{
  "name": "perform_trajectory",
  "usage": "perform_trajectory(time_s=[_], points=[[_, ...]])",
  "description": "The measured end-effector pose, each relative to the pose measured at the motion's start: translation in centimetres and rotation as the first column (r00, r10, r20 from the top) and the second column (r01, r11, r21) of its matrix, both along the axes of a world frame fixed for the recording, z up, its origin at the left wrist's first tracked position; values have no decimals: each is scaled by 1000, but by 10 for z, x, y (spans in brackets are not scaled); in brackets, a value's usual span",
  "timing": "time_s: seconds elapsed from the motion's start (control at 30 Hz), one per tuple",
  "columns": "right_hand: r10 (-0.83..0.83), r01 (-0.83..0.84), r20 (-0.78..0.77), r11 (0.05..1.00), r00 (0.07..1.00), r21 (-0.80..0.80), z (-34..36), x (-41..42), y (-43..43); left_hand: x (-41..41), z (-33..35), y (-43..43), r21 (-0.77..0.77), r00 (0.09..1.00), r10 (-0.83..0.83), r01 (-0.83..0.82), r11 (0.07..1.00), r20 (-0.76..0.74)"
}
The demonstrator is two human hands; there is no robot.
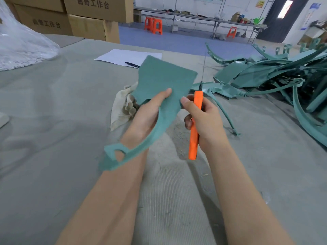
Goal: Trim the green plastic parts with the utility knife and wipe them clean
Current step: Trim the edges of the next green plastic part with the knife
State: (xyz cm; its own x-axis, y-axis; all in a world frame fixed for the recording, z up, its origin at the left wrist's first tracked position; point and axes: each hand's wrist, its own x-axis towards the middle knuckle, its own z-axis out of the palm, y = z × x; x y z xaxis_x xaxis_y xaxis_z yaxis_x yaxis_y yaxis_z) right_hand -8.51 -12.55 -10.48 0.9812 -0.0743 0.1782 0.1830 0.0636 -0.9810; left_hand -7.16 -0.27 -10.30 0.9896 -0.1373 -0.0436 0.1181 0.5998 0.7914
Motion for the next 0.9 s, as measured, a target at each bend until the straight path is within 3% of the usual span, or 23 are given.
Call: perform_trajectory(time_s=[0.1, 0.23, 0.4, 0.5, 0.63, 0.77, 0.9], points=[[-43, 43, 35, 999, 998, -3, 1, 3, -7, 1, -4, -7, 144, 997, -74, 69, 987, 31], [-214, 231, 155, 968, 964, -100, 1, 9, -21, -6, -2, -9, 425, 969, -241, 243, 872, -58], [-201, 210, 141, 976, 969, -50, 1, 9, -32, -4, -5, -20, 735, 983, -80, -68, 675, 165], [-222, 240, 138, 962, 965, -134, 1, 9, -38, 1, -2, -14, 678, 977, 46, -177, 714, 207], [-219, 279, 205, 898, 954, -340, -6, 9, -33, 8, -3, -7, 494, 977, 178, -214, 843, 119], [-162, 276, 258, 817, 953, -506, -9, 7, -21, 6, -2, -5, 207, 985, 175, -170, 964, -7], [-93, 232, 257, 776, 962, -587, -12, 5, -16, 4, 1, -3, 73, 984, 163, -157, 985, -75]])
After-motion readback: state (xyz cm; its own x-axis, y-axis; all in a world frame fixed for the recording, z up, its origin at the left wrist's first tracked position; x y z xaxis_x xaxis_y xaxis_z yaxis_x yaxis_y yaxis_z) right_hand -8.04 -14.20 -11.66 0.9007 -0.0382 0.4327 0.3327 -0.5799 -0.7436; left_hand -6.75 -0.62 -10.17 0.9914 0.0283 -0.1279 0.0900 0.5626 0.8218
